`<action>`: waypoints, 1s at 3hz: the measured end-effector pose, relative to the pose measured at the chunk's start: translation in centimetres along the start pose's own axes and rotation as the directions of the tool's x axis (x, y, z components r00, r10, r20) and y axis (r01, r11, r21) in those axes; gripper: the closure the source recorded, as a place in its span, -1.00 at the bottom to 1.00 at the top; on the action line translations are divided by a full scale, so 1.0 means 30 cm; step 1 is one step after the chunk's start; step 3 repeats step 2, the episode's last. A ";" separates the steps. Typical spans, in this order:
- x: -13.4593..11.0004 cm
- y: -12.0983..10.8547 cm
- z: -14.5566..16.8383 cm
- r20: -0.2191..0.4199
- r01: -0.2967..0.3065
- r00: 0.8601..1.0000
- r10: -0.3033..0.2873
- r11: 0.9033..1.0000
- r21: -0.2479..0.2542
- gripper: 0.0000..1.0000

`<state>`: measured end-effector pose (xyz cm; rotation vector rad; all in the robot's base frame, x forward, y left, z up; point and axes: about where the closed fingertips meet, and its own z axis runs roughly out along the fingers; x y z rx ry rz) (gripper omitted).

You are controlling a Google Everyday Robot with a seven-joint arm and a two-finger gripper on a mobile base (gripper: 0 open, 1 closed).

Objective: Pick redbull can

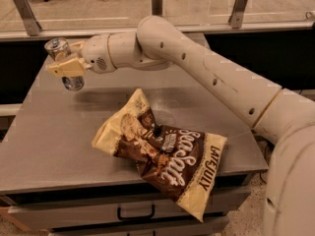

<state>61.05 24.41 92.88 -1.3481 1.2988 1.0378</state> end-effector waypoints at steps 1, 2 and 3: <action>-0.103 -0.056 -0.132 0.092 0.025 0.995 -0.034 0.995 0.097 1.00; -0.100 -0.050 -0.127 0.088 0.026 0.996 -0.034 0.995 0.092 1.00; -0.100 -0.050 -0.127 0.088 0.026 0.996 -0.034 0.995 0.092 1.00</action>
Offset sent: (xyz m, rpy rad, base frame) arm 0.0102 -0.0261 0.0304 0.0782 -0.0381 -0.0632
